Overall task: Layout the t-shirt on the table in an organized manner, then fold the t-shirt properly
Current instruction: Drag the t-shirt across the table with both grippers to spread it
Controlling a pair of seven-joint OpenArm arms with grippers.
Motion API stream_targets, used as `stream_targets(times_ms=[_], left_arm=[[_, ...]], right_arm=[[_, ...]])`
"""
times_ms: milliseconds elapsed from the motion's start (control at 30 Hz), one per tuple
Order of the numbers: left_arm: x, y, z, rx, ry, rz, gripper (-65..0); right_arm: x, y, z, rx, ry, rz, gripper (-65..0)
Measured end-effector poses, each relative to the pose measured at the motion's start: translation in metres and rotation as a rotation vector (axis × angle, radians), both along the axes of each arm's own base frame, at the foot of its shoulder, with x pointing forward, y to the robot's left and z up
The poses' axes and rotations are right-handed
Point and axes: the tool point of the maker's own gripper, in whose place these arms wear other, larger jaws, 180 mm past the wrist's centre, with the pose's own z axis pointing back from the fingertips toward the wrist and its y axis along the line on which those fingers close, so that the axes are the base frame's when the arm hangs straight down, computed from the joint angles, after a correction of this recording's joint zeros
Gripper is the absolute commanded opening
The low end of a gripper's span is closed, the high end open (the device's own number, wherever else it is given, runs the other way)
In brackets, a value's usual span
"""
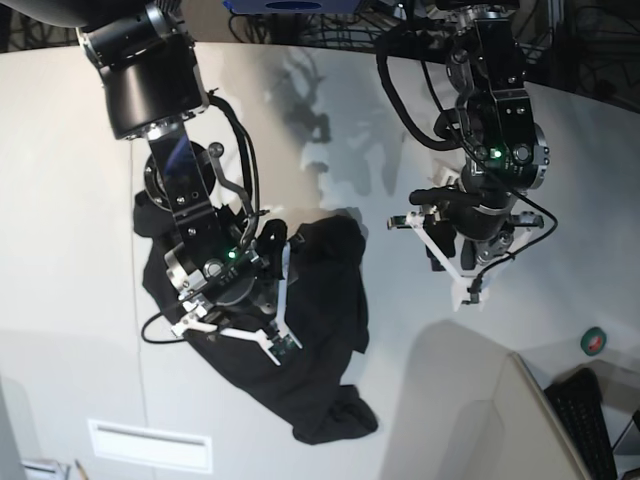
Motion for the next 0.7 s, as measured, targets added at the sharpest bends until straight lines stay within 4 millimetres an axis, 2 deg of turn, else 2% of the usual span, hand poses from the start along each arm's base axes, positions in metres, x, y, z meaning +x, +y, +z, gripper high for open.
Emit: stream_targets(times_ms=[233, 400, 567, 600, 700], left_arm=[[0.002, -0.002, 0.002, 0.002, -0.006, -0.010, -43.6], [0.011, -0.002, 0.011, 0.002, -0.037, -0.011, -43.6], [0.010, -0.003, 0.009, 0.000, -0.031, -0.014, -43.6], [0.010, -0.003, 0.009, 0.000, -0.032, -0.014, -43.6], [0.010, -0.003, 0.009, -0.001, -0.031, -0.014, -43.6]], right_arm=[[-0.004, 0.006, -0.005, 0.040, -0.035, 0.022, -30.5], [-0.006, 0.007, -0.008, 0.055, -0.053, 0.033, -30.5], [-0.006, 0.010, -0.008, 0.068, -0.065, 0.040, -30.6], [-0.006, 0.010, -0.008, 0.067, -0.065, 0.040, -32.4], [-0.005, 0.010, -0.007, 0.068, -0.069, 0.040, -44.9]])
